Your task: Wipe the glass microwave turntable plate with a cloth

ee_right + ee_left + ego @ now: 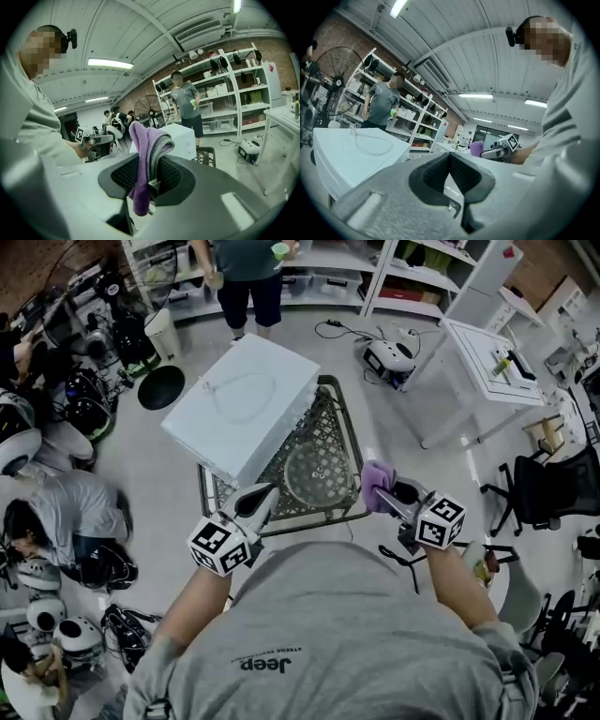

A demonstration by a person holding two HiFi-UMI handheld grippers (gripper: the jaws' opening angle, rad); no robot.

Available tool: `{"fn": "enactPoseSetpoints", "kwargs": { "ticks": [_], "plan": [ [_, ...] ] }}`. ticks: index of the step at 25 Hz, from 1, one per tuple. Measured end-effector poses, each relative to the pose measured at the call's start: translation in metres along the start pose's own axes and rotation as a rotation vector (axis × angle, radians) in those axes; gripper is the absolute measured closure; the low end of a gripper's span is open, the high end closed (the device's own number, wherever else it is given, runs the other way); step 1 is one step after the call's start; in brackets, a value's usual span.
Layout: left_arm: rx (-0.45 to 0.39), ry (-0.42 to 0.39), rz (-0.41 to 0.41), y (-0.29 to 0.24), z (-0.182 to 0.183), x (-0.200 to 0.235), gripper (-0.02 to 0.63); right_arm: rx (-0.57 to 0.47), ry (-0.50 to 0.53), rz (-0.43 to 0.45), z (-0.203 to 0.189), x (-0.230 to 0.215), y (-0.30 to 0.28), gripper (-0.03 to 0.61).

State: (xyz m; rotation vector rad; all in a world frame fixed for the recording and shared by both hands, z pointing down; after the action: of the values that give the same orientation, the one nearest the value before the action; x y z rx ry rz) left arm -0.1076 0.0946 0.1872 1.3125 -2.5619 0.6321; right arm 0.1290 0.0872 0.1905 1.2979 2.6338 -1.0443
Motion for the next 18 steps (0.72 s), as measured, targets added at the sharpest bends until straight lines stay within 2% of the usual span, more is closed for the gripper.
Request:
{"fn": "enactPoseSetpoints", "kwargs": {
  "ticks": [5, 9, 13, 16, 18],
  "plan": [
    [0.047, 0.014, 0.005, -0.036, -0.003, 0.022, 0.617, 0.024, -0.018, 0.010, 0.007, -0.037, -0.019, 0.476],
    [0.098, 0.013, 0.064, -0.078, -0.016, 0.031, 0.617, 0.038, 0.004, 0.060, 0.006, -0.080, -0.028, 0.476],
    [0.159, 0.013, 0.210, -0.120, -0.043, 0.031, 0.617, 0.065, 0.063, 0.161, -0.009, -0.125, -0.034, 0.476],
    [0.241, 0.036, 0.360, -0.138, -0.066, 0.037, 0.615, 0.114, 0.104, 0.227, -0.014, -0.152, -0.037, 0.476],
    [0.292, 0.046, 0.423, -0.150, -0.076, 0.039, 0.615, 0.141, 0.156, 0.247, -0.011, -0.168, -0.034, 0.476]
  ]
}}
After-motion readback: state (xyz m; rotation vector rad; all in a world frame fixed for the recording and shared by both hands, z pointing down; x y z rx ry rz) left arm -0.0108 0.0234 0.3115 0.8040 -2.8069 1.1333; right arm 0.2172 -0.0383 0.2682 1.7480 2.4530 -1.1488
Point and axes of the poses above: the fingertips, and each gripper's own axes: y backward along the fingers, x to its left, z out of its top, the point moved 2 cm from there along y, backward along the fingers, and after that the axes turned 14 degrees about x, right-handed, at the moved point
